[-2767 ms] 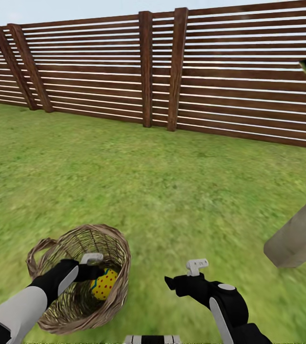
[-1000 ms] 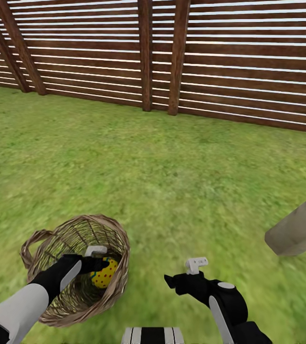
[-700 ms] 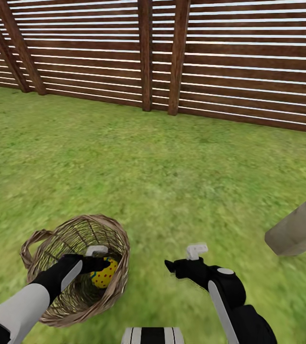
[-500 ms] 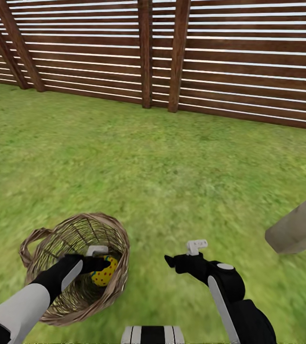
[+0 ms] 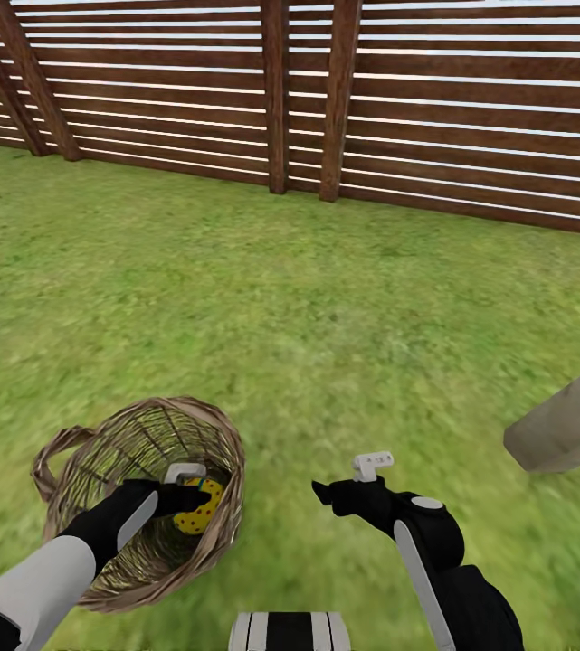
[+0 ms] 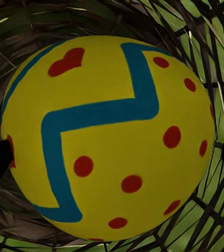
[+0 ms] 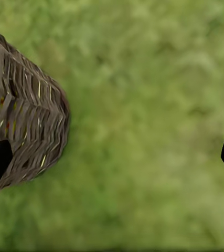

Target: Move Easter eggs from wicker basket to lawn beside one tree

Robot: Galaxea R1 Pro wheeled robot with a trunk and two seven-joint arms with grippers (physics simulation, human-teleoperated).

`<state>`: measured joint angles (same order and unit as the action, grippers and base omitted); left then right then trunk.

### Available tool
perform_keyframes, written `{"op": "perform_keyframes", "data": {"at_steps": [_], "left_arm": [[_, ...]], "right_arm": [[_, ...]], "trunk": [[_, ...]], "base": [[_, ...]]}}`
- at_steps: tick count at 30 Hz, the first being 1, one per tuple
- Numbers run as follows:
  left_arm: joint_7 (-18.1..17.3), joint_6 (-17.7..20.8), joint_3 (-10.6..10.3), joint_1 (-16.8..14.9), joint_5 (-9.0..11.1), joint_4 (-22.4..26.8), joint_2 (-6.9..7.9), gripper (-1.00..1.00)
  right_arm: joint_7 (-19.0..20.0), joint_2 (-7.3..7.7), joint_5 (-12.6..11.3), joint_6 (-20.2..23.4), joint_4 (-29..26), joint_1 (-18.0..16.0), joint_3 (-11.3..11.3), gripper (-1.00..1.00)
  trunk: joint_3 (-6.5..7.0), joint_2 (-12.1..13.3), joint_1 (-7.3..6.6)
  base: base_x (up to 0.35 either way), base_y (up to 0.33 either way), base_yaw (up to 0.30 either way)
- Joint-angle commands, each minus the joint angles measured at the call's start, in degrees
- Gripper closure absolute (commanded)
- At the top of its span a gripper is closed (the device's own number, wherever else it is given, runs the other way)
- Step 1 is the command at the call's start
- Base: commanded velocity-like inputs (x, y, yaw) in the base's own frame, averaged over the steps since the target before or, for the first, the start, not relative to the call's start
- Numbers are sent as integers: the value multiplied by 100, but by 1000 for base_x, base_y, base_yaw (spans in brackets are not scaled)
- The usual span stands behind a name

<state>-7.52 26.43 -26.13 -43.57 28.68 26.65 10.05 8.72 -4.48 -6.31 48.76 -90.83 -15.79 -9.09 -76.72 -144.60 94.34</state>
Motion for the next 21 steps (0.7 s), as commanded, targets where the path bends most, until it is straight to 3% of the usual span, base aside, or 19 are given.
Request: {"op": "perform_keyframes", "data": {"at_steps": [1, 15, 21], "left_arm": [[-4, 20, -24, -3, 15, 10, 6, -100], [83, 62, -30, -60, 5, 2, -20, -100], [91, 85, -19, -103, -384, -6, -27, -100]], "right_arm": [[-11, -2, -37, 28, -5, -3, 4, -100], [-11, -9, -37, 28, -5, -3, 4, -100], [-11, -9, -37, 28, -5, -3, 4, -100]], "trunk": [[-4, -2, -1], [-26, -3, 2], [-137, -10, 14]], "base": [[0, 0, 0], [0, 0, 0], [0, 0, 0]]}}
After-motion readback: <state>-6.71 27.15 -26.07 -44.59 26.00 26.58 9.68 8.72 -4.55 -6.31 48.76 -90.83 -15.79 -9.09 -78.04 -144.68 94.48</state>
